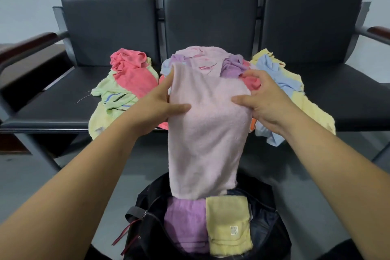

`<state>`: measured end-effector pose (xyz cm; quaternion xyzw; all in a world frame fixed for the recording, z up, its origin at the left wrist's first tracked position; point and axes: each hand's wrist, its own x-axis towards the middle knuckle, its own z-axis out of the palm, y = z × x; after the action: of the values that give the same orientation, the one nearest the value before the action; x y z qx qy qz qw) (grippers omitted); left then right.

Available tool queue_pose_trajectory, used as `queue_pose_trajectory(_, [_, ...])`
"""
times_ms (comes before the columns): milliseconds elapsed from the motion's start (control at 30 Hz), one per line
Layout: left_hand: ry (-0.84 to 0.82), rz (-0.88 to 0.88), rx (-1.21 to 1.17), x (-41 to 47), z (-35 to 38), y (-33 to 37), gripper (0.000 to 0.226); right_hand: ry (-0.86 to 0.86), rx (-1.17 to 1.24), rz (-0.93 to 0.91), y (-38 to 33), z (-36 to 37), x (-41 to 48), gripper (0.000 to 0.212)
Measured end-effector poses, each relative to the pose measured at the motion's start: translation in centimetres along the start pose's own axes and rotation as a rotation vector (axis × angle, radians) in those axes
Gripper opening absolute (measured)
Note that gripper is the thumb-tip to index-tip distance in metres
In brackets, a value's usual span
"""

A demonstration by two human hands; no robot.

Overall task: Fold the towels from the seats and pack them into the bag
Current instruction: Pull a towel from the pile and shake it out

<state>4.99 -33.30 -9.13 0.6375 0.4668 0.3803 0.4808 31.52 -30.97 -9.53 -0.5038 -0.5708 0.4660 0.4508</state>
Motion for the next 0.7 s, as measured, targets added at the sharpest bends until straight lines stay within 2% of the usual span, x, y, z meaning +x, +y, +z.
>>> queue_pose_trajectory(100, [0.151,-0.09,0.103,0.2,0.3,-0.3,0.04,-0.065,-0.047,0.066,0.4,-0.2,-0.1,0.027])
queue_pose_trajectory(167, [0.197,-0.104,0.203,0.4,0.4,-0.5,0.036,-0.169,-0.042,0.157,0.4,-0.2,-0.6,0.011])
queue_pose_trajectory(200, [0.18,-0.097,0.203,0.5,0.5,-0.6,0.034,-0.225,0.002,0.19,0.2,-0.2,-0.8,0.012])
queue_pose_trajectory(267, [0.111,-0.092,0.128,0.4,0.5,-0.6,0.035,-0.341,0.064,0.213,-0.3,-0.3,-1.2,0.031])
queue_pose_trajectory(300, [0.07,-0.094,0.112,0.3,0.4,-0.6,0.038,-0.385,0.01,0.197,-0.5,-0.3,-1.4,0.039])
queue_pose_trajectory(400, [-0.058,-0.054,0.372,0.1,-0.2,-0.4,0.045,-0.346,-0.526,0.018,-0.9,-0.4,-1.7,0.036])
queue_pose_trajectory(467, [-0.096,0.005,0.532,0.1,-0.1,-0.4,0.03,-0.26,-0.672,-0.09,-0.8,-0.3,-1.5,0.021])
queue_pose_trajectory(567, [-0.027,0.074,0.583,0.4,0.9,-0.2,0.003,-0.259,-0.595,-0.145,-0.1,-0.5,-1.2,0.012])
queue_pose_trajectory(633, [0.001,0.091,0.536,0.3,1.1,-0.3,0.008,-0.262,-0.452,-0.095,0.4,-0.5,-1.1,0.016])
queue_pose_trajectory(700, [-0.016,0.072,0.448,0.3,0.9,-0.7,0.012,-0.184,-0.271,-0.026,0.4,-0.2,-1.2,0.018])
